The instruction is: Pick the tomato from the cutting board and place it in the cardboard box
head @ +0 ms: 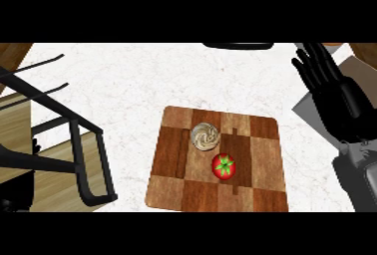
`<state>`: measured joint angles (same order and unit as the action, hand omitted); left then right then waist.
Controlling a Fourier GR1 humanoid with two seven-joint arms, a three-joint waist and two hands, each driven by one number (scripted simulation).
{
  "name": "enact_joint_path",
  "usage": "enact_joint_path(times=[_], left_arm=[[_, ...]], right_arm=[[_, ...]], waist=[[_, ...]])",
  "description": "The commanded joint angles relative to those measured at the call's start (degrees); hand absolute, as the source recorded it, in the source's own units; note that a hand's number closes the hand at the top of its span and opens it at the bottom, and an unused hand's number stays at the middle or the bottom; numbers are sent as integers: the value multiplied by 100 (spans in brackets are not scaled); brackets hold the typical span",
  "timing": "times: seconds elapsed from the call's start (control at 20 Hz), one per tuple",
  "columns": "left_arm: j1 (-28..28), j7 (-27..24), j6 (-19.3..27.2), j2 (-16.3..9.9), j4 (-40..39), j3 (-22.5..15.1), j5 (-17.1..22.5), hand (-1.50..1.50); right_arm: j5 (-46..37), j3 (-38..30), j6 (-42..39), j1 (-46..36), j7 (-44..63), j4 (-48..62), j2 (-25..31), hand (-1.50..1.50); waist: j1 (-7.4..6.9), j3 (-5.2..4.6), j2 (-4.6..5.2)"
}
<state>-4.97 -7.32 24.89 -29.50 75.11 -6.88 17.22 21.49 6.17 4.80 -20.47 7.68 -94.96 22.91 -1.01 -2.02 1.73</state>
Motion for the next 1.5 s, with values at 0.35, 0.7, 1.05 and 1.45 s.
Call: enact_joint_path(times=[0.35, 0.7, 1.05, 1.45], left_arm=[[527, 680, -1282, 171, 985, -140, 976, 0], [611, 1091, -1576, -74, 1334, 53, 1233, 0], [617, 1050, -1581, -51, 1193, 110, 1264, 0], [675, 1245, -1510, 14, 1453, -24, 1213, 0]], right_arm=[[-1429, -64, 895, 478, -752, -41, 63, -150], [-2172, 838, 664, 1703, -2543, -1236, -309, -150], [-3753, 1443, -173, 1666, -497, -1700, 1498, -150], [-4198, 2180, -1762, 576, 2391, -2307, 1822, -150]], waist=[[247, 212, -223], [167, 204, -203], [191, 160, -231], [-35, 173, -199]])
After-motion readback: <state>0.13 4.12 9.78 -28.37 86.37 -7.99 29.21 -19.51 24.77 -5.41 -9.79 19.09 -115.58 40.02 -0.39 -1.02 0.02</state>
